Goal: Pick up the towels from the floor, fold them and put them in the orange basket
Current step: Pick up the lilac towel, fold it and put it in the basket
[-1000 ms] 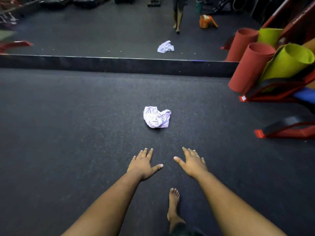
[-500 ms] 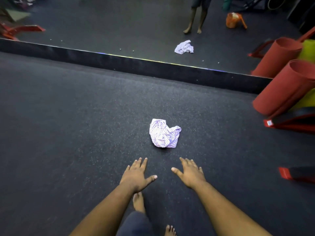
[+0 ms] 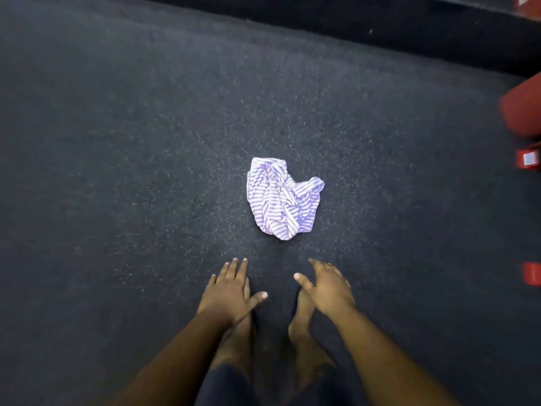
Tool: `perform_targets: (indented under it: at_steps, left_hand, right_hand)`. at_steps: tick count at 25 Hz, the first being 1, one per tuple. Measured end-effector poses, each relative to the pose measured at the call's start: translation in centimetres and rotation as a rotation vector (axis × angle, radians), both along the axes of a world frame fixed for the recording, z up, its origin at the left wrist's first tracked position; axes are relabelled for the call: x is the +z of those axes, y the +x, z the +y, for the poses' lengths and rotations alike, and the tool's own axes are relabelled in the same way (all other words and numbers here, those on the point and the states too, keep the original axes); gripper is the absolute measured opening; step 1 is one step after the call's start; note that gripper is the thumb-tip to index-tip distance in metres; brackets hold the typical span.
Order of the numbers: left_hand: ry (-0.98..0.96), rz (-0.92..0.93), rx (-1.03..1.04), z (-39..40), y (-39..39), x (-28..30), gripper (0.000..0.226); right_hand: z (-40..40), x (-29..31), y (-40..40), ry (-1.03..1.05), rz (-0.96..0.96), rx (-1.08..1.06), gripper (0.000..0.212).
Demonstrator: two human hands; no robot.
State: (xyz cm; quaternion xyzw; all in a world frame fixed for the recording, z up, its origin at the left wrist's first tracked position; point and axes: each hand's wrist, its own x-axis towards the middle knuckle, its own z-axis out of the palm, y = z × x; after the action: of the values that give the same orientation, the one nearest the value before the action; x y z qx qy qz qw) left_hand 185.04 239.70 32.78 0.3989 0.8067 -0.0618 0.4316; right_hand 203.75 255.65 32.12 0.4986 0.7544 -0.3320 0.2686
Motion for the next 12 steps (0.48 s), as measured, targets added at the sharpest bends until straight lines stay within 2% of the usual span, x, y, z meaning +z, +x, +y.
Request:
perform_targets:
  at_steps: [8, 12]
  left_hand:
    - [-0.137, -0.048, -0.054, 9.3, -5.0, -25.5, 0.103]
    - [-0.216, -0.078, -0.096, 11.2, -4.9, -34.8, 0.101]
  right_hand:
    - [11.5, -28.8, -6.3, 0.008, -0.092, -0.004, 0.053]
    - [14.1, -40.3, -7.5, -0.037, -0.139, -0.065, 0.061]
